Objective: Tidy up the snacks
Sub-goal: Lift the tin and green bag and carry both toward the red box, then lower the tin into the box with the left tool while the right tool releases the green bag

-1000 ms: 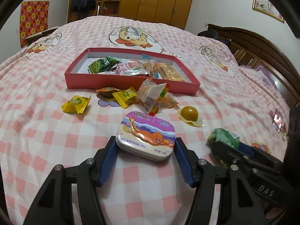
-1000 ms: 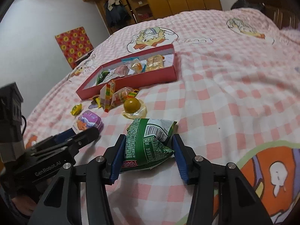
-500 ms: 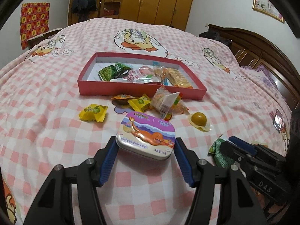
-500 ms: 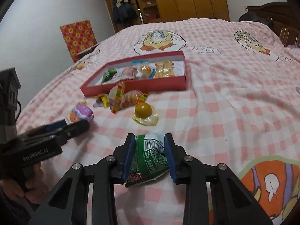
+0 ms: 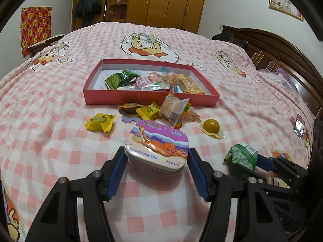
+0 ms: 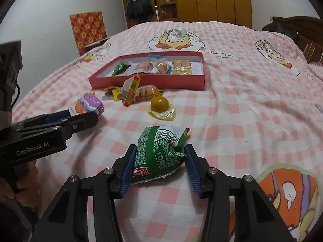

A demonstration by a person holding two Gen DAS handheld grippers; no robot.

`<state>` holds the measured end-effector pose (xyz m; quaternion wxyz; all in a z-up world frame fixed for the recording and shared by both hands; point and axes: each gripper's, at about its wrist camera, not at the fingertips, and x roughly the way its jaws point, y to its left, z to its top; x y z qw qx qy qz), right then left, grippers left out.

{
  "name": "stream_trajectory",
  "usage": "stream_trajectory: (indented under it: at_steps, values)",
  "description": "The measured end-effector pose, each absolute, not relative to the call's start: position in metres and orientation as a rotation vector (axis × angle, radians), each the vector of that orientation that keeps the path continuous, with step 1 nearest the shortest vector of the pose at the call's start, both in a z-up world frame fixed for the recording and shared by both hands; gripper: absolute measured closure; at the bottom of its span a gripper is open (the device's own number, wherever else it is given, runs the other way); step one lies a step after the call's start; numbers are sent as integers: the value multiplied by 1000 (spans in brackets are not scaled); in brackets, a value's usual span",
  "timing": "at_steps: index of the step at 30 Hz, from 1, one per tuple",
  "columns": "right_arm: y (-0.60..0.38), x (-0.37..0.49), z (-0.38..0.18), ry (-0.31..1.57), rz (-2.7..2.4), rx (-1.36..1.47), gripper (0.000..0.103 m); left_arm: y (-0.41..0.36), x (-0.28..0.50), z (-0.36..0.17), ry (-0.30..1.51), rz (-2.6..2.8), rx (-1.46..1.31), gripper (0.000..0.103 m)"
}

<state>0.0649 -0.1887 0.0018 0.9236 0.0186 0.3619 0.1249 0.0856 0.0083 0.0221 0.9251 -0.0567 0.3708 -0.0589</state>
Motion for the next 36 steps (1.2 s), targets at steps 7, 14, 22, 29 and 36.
stream_trajectory:
  at_steps: [7,14,22,29,36]
  values:
    - [-187,72,15,718,287,61,61,17,88,32,752,-111,-101,39]
    - [-183,82,30,709,318,63,62,30,94,38,758,-92,-95,39]
    - [-182,100,41,700,340,89,62,49,108,47,755,-63,-93,39]
    - [-180,118,42,710,354,102,62,56,131,61,728,-55,-45,39]
    - [-174,145,46,701,367,95,62,55,153,74,686,-54,-11,39]
